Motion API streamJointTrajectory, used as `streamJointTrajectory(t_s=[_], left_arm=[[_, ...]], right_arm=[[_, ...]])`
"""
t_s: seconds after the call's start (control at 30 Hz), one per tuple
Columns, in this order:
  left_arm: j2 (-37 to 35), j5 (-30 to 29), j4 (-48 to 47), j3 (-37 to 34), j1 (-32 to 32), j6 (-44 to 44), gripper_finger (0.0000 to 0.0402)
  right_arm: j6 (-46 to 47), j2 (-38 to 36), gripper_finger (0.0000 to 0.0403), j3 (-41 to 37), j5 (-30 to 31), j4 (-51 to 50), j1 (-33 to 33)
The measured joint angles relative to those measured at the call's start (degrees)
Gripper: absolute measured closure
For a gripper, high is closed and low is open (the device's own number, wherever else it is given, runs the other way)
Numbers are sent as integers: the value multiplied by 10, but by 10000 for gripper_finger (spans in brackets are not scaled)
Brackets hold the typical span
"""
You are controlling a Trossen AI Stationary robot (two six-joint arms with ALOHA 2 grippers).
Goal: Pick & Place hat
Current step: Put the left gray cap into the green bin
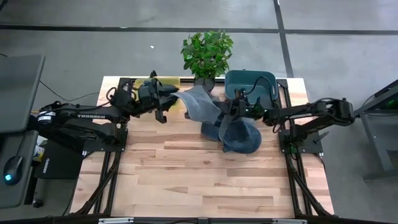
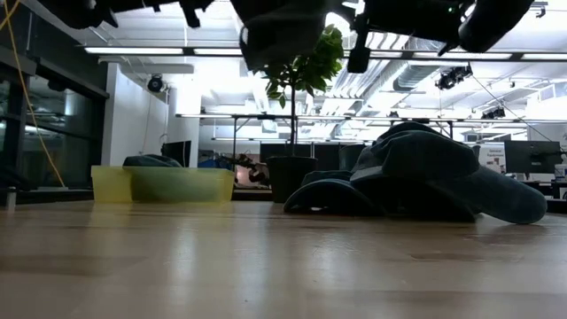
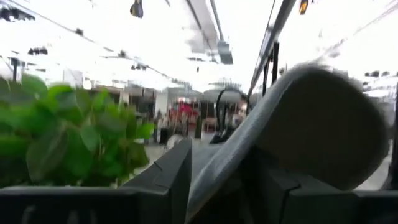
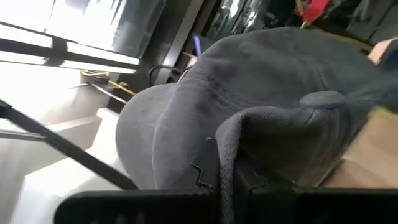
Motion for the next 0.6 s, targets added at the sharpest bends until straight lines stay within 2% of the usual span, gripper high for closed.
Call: streamJointTrajectory(t_s=[0.43, 0.6], left_arm=[[-91, 4, -19, 0, 0, -21, 266], [-105, 12, -70, 0, 0, -84, 266]], right_arm=[[-92, -184, 403, 0, 39, -262, -22], [-120, -256, 403, 0, 80, -366, -22]])
